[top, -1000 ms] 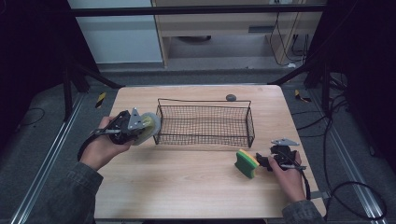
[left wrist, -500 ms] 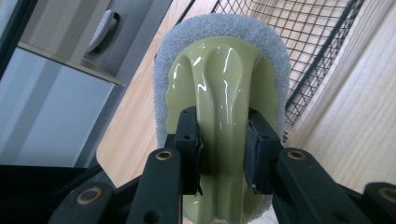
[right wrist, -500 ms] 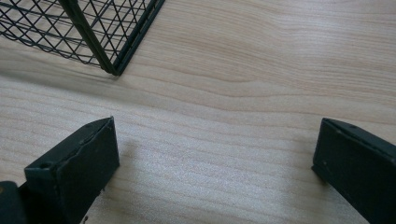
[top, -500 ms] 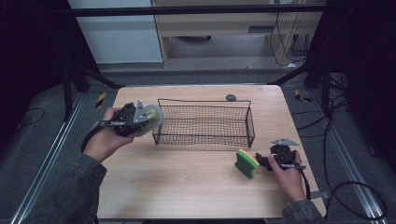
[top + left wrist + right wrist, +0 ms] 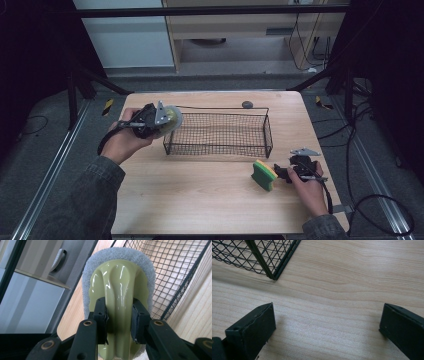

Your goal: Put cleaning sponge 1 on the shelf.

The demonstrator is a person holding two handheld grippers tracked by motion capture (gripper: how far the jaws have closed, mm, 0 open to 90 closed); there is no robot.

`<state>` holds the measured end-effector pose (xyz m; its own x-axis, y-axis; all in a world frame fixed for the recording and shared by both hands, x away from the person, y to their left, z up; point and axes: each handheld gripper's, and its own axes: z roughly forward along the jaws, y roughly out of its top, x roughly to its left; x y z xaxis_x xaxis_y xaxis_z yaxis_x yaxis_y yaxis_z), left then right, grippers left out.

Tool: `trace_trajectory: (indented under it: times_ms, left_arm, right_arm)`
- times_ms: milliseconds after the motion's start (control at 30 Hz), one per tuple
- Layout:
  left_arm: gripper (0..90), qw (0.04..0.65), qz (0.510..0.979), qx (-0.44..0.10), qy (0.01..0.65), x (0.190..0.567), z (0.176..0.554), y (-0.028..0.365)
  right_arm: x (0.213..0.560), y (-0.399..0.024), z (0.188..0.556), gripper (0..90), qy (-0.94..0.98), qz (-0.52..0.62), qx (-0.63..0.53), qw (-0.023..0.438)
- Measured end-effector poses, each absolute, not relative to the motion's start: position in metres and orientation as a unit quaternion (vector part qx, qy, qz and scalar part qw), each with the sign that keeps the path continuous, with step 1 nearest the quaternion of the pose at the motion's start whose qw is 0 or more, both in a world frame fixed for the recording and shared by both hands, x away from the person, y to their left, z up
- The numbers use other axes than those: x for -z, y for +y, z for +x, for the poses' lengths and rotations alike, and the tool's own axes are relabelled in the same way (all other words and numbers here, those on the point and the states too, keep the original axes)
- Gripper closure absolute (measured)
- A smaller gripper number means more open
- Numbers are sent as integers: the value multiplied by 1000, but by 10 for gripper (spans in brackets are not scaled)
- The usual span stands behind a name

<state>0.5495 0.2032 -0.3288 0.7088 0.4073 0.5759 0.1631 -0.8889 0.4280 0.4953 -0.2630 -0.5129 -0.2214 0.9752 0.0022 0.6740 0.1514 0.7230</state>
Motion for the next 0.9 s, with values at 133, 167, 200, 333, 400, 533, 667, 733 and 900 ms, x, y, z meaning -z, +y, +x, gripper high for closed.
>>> trace_trajectory:
  times_ms: [133,167,200,333,400,533,667,733,900]
  left_arm:
    - [702,165,909,-350,158,326,553,201]
    - [702,167,907,-352,158,325,554,201]
    - [702,163,908,-352,158,324,554,200]
    - [702,163,908,-354,152,320,556,199]
    - [702,161,909,-355,149,319,557,197]
    - [702,159,910,-355,146,318,558,193]
    - [701,157,911,-355,138,319,557,189]
    - [701,157,912,-355,133,320,557,186]
    - [701,154,915,-353,121,322,557,181]
  right_arm:
    - [513,-263,495,6,719,573,-307,245]
    - [513,-263,495,7,719,573,-307,246]
    - [513,-263,495,8,719,574,-307,245]
    - [513,-263,495,8,719,573,-307,245]
    - [513,-263,495,8,719,574,-307,245]
    - [513,-263,495,8,720,572,-306,245]
    - [513,-263,495,8,720,572,-307,245]
    - [513,-263,495,8,720,572,-307,245]
    - [513,-263,495,8,721,571,-307,245]
